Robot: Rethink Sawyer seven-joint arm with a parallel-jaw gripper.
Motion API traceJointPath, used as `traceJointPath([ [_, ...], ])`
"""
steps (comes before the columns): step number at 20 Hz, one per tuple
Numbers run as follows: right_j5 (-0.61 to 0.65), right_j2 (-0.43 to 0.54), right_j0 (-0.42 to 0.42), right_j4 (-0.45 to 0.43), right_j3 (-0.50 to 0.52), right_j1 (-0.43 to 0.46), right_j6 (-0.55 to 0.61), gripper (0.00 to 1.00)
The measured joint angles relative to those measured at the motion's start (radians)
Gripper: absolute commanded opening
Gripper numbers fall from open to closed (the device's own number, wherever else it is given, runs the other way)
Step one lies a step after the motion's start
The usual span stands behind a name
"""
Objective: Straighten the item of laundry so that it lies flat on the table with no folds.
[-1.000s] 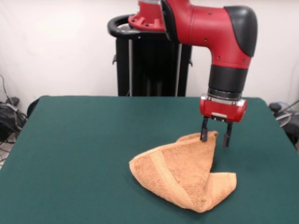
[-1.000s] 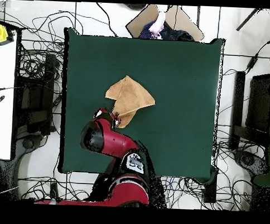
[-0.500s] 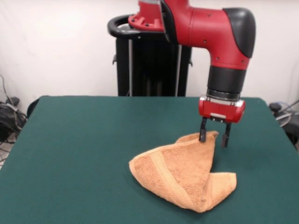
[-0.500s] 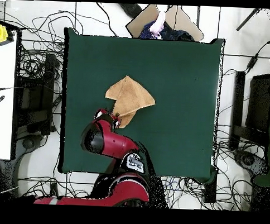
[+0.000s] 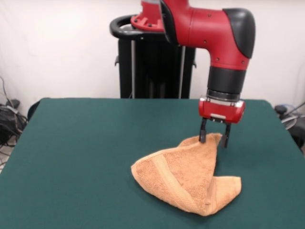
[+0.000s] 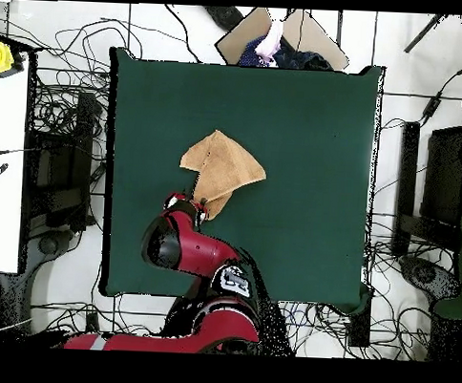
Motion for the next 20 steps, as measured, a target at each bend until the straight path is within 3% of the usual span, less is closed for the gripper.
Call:
traceJointPath([
  [20, -0.005, 0.0, -0.018, -0.007, 0.04, -0.033, 0.0, 1.0],
])
